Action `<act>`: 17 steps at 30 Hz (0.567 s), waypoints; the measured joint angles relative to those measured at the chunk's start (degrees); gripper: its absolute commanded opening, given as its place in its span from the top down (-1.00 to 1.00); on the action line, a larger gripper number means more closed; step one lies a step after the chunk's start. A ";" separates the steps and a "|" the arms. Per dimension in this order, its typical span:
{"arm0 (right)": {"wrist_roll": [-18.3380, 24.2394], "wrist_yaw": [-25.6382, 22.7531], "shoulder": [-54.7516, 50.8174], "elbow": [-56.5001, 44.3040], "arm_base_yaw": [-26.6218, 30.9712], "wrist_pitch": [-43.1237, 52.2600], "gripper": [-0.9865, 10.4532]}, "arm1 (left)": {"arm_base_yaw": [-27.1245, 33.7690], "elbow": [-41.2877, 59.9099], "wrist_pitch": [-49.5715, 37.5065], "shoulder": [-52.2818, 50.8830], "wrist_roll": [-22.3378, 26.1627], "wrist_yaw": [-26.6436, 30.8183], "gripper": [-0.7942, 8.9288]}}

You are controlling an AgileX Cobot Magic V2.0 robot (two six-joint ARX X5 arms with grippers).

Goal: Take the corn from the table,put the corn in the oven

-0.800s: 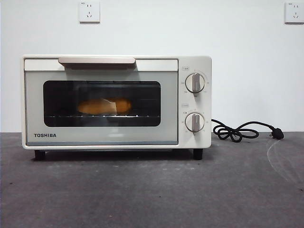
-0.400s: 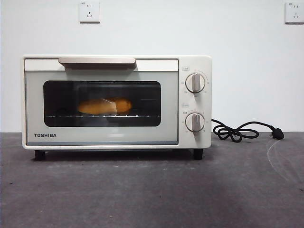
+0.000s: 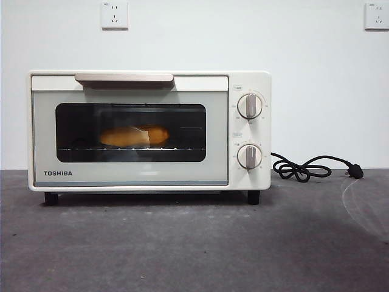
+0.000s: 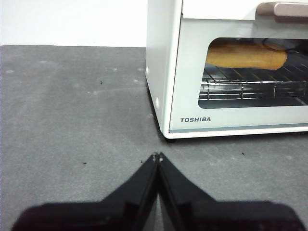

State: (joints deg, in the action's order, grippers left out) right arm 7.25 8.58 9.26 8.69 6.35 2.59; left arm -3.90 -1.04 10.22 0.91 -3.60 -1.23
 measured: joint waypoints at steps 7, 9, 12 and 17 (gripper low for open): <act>-2.03 0.02 -6.93 -6.58 0.00 -0.20 0.85 | 0.00 0.00 0.00 0.00 0.00 0.00 0.84; -2.71 0.00 -8.35 -7.23 0.00 -2.38 0.85 | 0.00 0.00 0.02 0.00 0.00 0.00 0.84; -3.06 -0.02 -8.63 -7.28 0.00 -6.43 0.85 | 0.00 0.00 0.00 0.00 0.00 0.00 0.84; -2.99 -0.79 -8.57 -7.28 -0.39 -13.16 0.83 | 0.00 0.00 -0.02 0.00 0.00 0.00 0.84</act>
State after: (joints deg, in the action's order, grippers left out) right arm 4.25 7.79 0.69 1.41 5.96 -10.57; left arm -3.90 -1.04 10.20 0.91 -3.60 -1.23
